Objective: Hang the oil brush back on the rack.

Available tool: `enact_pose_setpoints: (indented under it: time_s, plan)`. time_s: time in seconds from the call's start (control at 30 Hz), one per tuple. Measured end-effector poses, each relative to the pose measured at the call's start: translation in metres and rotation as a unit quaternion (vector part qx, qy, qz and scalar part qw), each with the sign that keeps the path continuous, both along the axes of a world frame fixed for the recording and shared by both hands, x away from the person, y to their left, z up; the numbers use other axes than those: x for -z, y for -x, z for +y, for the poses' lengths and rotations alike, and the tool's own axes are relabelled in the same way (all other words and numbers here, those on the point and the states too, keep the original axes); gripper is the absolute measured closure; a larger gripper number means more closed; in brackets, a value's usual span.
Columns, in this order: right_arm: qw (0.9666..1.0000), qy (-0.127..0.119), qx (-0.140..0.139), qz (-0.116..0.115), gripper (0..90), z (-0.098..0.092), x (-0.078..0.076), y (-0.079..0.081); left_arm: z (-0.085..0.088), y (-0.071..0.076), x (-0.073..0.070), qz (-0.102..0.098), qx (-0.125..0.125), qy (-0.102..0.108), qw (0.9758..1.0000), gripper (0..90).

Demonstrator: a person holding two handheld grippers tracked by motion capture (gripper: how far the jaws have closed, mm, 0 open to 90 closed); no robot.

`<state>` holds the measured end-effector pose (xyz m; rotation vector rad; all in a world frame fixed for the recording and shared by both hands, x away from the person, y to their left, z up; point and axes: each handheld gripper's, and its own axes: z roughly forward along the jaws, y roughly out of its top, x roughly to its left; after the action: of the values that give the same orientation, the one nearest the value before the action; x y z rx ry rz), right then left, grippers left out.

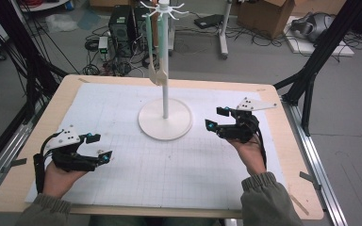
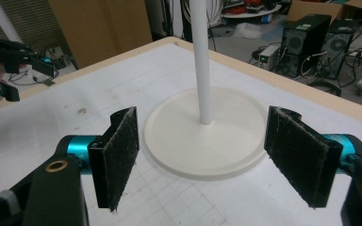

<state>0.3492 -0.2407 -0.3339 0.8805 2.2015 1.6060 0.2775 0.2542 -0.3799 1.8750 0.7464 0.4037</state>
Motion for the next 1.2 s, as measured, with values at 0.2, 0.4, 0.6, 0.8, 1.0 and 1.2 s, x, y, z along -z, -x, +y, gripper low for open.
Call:
enact_pose_setpoints:
  time_s: [0.2, 0.4, 0.6, 0.8, 1.0, 1.2]
  plan:
    - [0.9999, 0.009, 0.004, 0.003, 25.3, -0.006, 0.008, 0.006, 0.001, -0.001, 0.001, 0.003, -0.003, -0.001, 1.0000, 20.3]
    - [0.9997, 0.018, 0.008, 0.011, 22.9, -0.011, 0.016, 0.012, 0.002, -0.001, 0.001, 0.003, -0.007, -0.002, 1.0000, 19.1]
    - [0.9998, 0.018, 0.010, 0.008, 22.6, -0.013, 0.018, 0.018, 0.002, -0.001, 0.001, 0.004, -0.010, -0.002, 0.9999, 17.6]
    - [0.9995, 0.029, 0.009, 0.003, 22.3, -0.016, 0.024, 0.026, 0.003, -0.001, 0.003, 0.007, -0.013, -0.003, 0.9999, 16.1]
    - [0.9994, 0.033, 0.010, 0.004, 22.4, -0.020, 0.030, 0.034, 0.003, -0.001, 0.004, 0.008, -0.012, -0.008, 0.9999, 16.1]
    - [0.9991, 0.038, 0.017, 0.007, 22.3, -0.026, 0.038, 0.041, 0.004, -0.001, 0.004, 0.009, -0.016, -0.006, 0.9998, 16.1]
